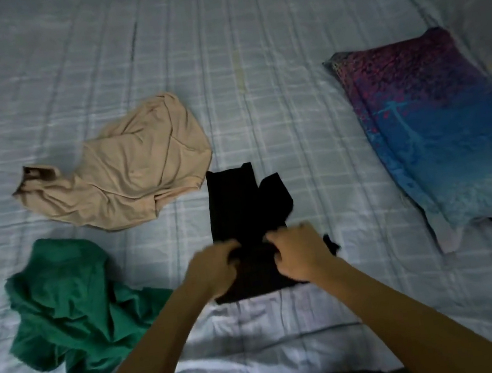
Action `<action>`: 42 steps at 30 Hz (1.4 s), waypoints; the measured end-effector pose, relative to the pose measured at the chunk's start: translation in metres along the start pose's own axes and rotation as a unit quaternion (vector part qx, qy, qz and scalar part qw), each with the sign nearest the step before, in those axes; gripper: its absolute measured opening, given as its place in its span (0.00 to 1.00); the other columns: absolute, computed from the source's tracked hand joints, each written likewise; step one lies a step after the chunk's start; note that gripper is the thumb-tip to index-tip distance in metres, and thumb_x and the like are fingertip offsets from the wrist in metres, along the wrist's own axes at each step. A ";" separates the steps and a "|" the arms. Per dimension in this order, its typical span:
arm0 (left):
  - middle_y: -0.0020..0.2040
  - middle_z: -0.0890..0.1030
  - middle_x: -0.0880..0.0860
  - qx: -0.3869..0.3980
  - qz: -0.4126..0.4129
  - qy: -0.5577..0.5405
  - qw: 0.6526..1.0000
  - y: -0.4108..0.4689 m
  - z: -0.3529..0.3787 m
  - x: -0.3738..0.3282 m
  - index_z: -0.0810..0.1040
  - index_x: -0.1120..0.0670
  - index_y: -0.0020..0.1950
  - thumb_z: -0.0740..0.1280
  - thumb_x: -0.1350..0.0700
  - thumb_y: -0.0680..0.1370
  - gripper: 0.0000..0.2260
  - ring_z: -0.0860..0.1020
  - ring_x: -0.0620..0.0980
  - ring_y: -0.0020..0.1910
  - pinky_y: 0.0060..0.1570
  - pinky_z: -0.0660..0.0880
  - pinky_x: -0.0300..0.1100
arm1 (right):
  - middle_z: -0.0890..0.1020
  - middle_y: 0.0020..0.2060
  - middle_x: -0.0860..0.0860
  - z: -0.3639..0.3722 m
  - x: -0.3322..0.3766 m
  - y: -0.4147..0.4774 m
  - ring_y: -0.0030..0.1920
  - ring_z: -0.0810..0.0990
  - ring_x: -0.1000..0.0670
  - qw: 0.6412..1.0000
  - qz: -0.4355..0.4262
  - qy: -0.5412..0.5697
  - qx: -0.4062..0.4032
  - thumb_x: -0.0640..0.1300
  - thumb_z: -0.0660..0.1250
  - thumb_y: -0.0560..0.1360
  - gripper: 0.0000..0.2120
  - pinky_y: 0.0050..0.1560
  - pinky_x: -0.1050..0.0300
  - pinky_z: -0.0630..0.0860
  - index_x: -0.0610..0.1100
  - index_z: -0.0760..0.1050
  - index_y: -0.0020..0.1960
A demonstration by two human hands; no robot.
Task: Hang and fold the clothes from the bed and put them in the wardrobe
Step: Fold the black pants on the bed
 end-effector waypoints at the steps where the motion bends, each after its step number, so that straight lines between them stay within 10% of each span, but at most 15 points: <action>1: 0.56 0.78 0.59 -0.120 0.024 0.015 0.992 0.004 -0.019 0.000 0.74 0.53 0.64 0.64 0.62 0.75 0.18 0.77 0.60 0.53 0.53 0.73 0.50 | 0.79 0.55 0.45 -0.012 -0.004 0.007 0.56 0.77 0.43 0.996 0.008 0.003 -0.092 0.41 0.65 0.71 0.19 0.57 0.47 0.71 0.47 0.74 0.61; 4: 0.54 0.77 0.63 -0.311 0.041 0.025 0.949 0.006 -0.035 0.006 0.75 0.59 0.62 0.67 0.67 0.71 0.20 0.76 0.62 0.50 0.49 0.74 0.53 | 0.76 0.63 0.41 -0.020 -0.014 0.015 0.65 0.72 0.40 0.971 0.024 0.047 -0.232 0.37 0.70 0.68 0.25 0.62 0.41 0.70 0.43 0.73 0.66; 13: 0.68 0.71 0.62 -0.084 0.028 0.162 0.983 0.023 0.114 0.038 0.64 0.53 0.72 0.79 0.47 0.60 0.44 0.72 0.63 0.65 0.56 0.75 0.57 | 0.56 0.75 0.42 0.124 -0.027 0.028 0.76 0.51 0.40 0.998 0.002 -0.050 0.049 0.51 0.74 0.68 0.45 0.72 0.40 0.52 0.48 0.52 0.76; 19: 0.61 0.76 0.61 -0.121 -0.003 0.198 0.973 0.055 0.118 0.039 0.70 0.53 0.66 0.81 0.56 0.57 0.40 0.76 0.63 0.56 0.45 0.78 0.53 | 0.80 0.54 0.47 0.120 -0.038 0.054 0.57 0.78 0.44 0.994 -0.015 -0.029 -0.104 0.44 0.80 0.56 0.32 0.53 0.46 0.76 0.48 0.77 0.59; 24: 0.37 0.79 0.55 -0.187 -0.003 0.096 0.978 0.073 0.043 0.024 0.79 0.54 0.49 0.62 0.50 0.64 0.16 0.77 0.59 0.34 0.27 0.74 0.46 | 0.81 0.37 0.50 0.054 -0.040 0.080 0.37 0.80 0.45 0.985 -0.057 0.006 -0.166 0.48 0.75 0.62 0.19 0.44 0.51 0.73 0.48 0.79 0.51; 30: 0.52 0.78 0.60 -0.375 -0.035 0.019 0.926 0.106 -0.071 0.017 0.75 0.57 0.60 0.66 0.55 0.71 0.18 0.76 0.60 0.50 0.49 0.73 0.52 | 0.77 0.60 0.46 -0.057 -0.053 0.113 0.62 0.73 0.43 0.919 -0.001 0.009 -0.394 0.42 0.66 0.73 0.18 0.60 0.47 0.63 0.45 0.73 0.63; 37: 0.72 0.63 0.62 -0.162 -0.024 0.141 0.976 0.161 -0.011 0.034 0.59 0.55 0.75 0.68 0.50 0.72 0.34 0.62 0.62 0.70 0.65 0.62 0.56 | 0.43 0.77 0.44 0.011 -0.067 0.185 0.76 0.39 0.42 0.995 -0.039 -0.073 -0.059 0.58 0.63 0.75 0.39 0.74 0.39 0.44 0.50 0.47 0.77; 42: 0.77 0.43 0.59 -0.051 -0.039 0.229 0.971 0.200 0.021 0.057 0.41 0.49 0.77 0.67 0.37 0.71 0.46 0.45 0.59 0.76 0.71 0.53 0.56 | 0.42 0.77 0.44 0.056 -0.083 0.223 0.76 0.40 0.41 0.992 -0.059 -0.114 0.013 0.65 0.70 0.66 0.54 0.73 0.36 0.42 0.52 0.38 0.77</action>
Point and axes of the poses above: each hand's wrist, its own y-axis towards the middle knuckle, its own z-axis out of the palm, x = y × z, the point moved 7 cm from there along y, towards the middle knuckle
